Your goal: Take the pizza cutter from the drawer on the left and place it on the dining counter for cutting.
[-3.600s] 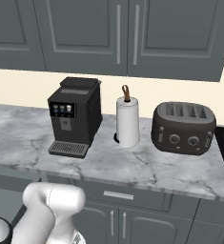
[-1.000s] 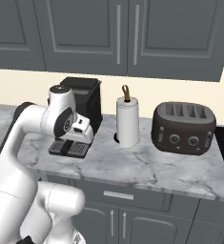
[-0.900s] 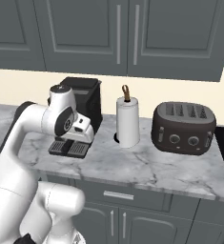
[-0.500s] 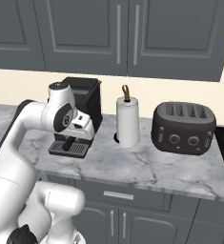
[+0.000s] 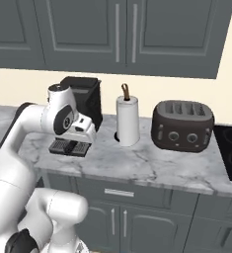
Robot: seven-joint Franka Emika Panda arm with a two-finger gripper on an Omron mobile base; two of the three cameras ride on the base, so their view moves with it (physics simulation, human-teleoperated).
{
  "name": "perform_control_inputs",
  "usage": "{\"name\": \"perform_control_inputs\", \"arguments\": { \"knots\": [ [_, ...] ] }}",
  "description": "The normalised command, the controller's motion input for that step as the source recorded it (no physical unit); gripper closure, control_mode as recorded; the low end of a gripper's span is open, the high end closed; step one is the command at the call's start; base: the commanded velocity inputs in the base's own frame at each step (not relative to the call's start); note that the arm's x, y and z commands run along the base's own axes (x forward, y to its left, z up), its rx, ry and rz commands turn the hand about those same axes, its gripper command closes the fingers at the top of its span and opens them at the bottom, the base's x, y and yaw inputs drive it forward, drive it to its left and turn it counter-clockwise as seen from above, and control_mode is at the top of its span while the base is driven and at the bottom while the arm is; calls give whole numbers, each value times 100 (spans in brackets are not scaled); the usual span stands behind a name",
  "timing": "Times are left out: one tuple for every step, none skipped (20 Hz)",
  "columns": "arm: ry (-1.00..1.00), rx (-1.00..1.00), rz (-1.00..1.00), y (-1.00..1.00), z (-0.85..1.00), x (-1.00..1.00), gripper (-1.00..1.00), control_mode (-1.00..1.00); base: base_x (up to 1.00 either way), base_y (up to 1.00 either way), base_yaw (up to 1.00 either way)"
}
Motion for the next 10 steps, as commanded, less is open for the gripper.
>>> {"name": "perform_control_inputs", "arguments": {
  "knots": [
    [0,0,0,0,0,0,100,100,-93,-86,-32],
    [0,0,0,0,0,0,100,100,-83,-98,-32],
    [0,0,0,0,0,0,100,100,-60,-74,-42],
    [0,0,0,0,0,0,100,100,-52,-61,-48],
    [0,0,0,0,0,0,100,100,-37,-54,-55],
    [0,0,0,0,0,0,100,100,-7,-37,-67],
    [0,0,0,0,0,0,100,100,0,-26,-80],
    [0,0,0,0,0,0,100,100,0,-6,-87],
    [0,0,0,0,0,0,100,100,0,0,-91],
    [0,0,0,0,0,0,100,100,0,0,-93]
  ]
}}
